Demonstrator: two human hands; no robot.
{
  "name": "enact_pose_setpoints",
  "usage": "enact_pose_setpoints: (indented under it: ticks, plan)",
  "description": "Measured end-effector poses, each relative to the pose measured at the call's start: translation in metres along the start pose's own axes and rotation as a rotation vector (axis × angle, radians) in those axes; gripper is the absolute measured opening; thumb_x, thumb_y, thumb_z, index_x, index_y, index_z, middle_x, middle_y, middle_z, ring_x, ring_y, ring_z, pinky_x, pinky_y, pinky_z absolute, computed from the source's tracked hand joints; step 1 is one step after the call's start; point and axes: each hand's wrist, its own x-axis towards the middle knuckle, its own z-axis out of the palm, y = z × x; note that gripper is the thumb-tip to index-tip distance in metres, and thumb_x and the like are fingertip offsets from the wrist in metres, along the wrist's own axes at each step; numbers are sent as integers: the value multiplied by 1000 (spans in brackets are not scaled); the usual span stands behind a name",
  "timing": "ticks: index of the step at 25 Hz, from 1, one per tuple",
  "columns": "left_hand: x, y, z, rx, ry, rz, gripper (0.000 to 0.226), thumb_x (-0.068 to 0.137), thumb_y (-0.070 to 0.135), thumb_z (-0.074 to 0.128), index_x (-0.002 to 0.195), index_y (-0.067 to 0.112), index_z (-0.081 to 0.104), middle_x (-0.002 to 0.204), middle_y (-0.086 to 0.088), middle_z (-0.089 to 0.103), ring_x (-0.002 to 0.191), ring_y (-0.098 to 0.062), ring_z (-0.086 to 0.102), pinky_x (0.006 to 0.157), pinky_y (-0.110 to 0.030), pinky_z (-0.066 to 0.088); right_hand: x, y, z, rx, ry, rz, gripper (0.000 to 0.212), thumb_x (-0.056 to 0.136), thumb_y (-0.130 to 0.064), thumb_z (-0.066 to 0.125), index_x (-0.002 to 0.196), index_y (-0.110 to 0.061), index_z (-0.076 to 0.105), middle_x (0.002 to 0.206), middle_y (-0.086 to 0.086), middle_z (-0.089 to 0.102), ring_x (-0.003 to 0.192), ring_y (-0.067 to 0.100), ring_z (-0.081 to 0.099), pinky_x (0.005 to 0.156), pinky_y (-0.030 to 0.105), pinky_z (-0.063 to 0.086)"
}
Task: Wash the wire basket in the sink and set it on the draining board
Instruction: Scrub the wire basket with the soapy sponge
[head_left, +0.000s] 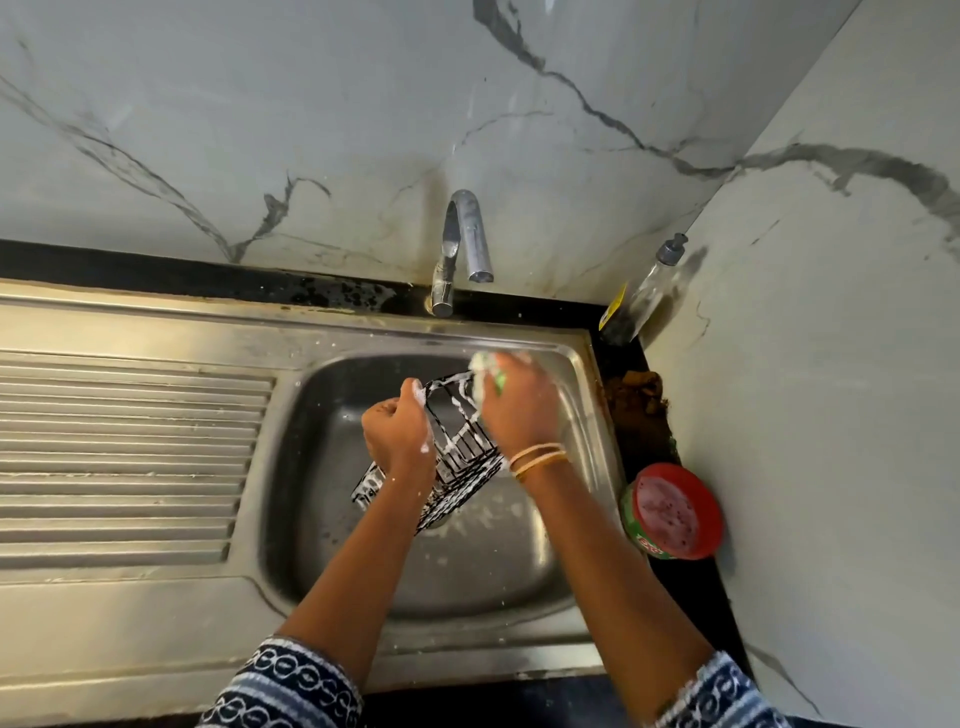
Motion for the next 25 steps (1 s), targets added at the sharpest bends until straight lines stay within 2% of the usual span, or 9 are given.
enact_pose_setpoints:
  ticks: [2,4,8,10,12,15,19,22,25]
  plan:
    - [1,-1,-1,-2,1,-21,50,84,21,62,46,16,30,31,12,26,37,-11,24,47,-26,25,-29,-15,-2,26,22,-205,31,87,-28,46,106,-18,69,93,9,62,72,24,61,62,31,50]
    - [4,-1,-3,-34,-19,-38,51,86,14,61,47,16,28,31,13,23,33,-7,20,45,-24,22,-31,4,-5,47,68,-254,32,84,-25,48,105,-17,71,92,10,60,64,20,57,57,24,45]
    - [8,10,-7,-105,34,-114,45,89,13,60,56,18,30,40,9,30,37,-6,25,48,-28,23,2,65,-8,25,79,167,33,83,-6,56,113,-11,69,116,18,61,93,35,64,76,30,48]
    - [8,15,-7,-129,109,-164,42,89,17,61,61,18,30,49,5,35,44,-9,31,51,-29,28,-1,64,-8,43,111,195,33,82,-2,54,110,-10,71,111,18,61,88,36,64,76,35,51]
    - [9,14,-4,-156,124,-143,43,88,16,59,59,18,27,38,11,33,37,-6,28,51,-29,27,-18,45,-7,68,211,59,35,79,-5,50,104,-12,73,100,15,62,72,30,63,64,36,57]
    - [16,5,-3,-122,131,-141,45,80,20,60,51,19,25,31,15,22,39,-13,23,51,-28,25,-55,5,3,170,183,-184,34,78,-15,45,96,-14,74,91,10,60,65,22,60,55,27,53]
    - [27,-5,-7,-99,70,-212,38,79,24,62,55,20,33,43,7,27,49,-17,24,53,-30,27,-60,0,3,153,274,-184,31,77,-17,51,97,-15,74,91,7,62,64,17,61,53,20,47]
    - [31,1,-12,-110,19,-207,29,85,19,61,62,13,44,45,6,28,49,-16,24,52,-30,26,-23,28,-3,153,209,122,32,76,2,56,103,-5,72,97,16,64,77,29,62,66,27,49]
    - [31,7,-13,-105,6,-196,24,87,18,59,69,8,46,49,3,30,47,-14,26,51,-30,29,13,57,2,594,-25,614,27,85,-1,59,108,12,64,85,14,63,73,26,57,62,30,46]
